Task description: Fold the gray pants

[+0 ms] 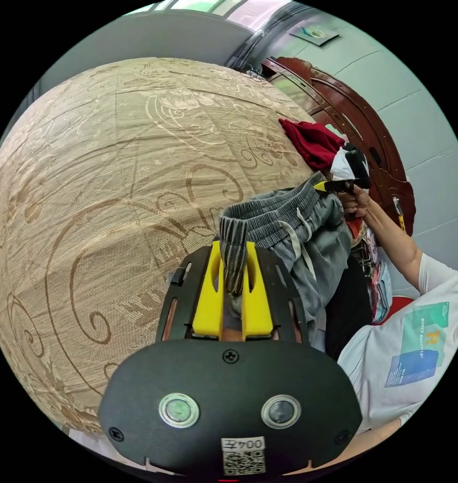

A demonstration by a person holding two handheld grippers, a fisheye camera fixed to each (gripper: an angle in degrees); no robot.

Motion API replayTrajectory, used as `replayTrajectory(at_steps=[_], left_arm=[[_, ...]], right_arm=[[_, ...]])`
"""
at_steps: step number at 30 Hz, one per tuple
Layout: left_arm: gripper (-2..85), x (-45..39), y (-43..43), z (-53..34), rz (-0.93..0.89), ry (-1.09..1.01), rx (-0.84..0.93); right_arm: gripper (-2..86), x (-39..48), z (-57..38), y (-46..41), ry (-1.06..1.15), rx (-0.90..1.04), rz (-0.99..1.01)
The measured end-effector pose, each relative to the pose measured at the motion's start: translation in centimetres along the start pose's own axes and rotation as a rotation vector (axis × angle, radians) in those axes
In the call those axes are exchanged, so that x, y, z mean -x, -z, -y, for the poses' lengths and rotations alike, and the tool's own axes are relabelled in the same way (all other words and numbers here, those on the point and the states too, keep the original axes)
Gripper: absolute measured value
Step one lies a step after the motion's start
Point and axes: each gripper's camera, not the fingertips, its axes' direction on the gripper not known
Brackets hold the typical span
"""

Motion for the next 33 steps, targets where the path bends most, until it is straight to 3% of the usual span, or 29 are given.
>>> replayTrajectory(at_steps=[8, 15, 19, 24, 29, 33], left_arm=[[2.4, -11.5, 20.0, 0.6, 0.113, -0.172, -0.272], [1.6, -30.1, 48.8, 0.7, 0.375, -0.408, -0.643], [1.6, -42.0, 62.6, -2.8, 0.576, -0.519, -0.865], [1.6, -51.1, 71.5, -8.0, 0.718, -0.561, -1.046], [1.6, -54.8, 75.6, -11.8, 0.717, -0.583, -1.089], [1.5, -56.7, 79.3, -14.0, 0.641, -0.567, -1.115]], right_arm=[[4.6, 23.0, -2.5, 22.4, 0.410, -0.223, -0.312], [4.1, 52.2, -7.3, 48.9, 0.643, -0.593, -0.618], [4.0, 66.3, -12.5, 59.9, 0.736, -0.792, -0.753], [3.9, 79.8, -19.9, 69.4, 0.825, -0.940, -0.850], [3.7, 85.8, -24.1, 73.5, 0.872, -0.950, -0.888], [3.8, 89.4, -26.7, 77.2, 0.902, -0.966, -0.802]])
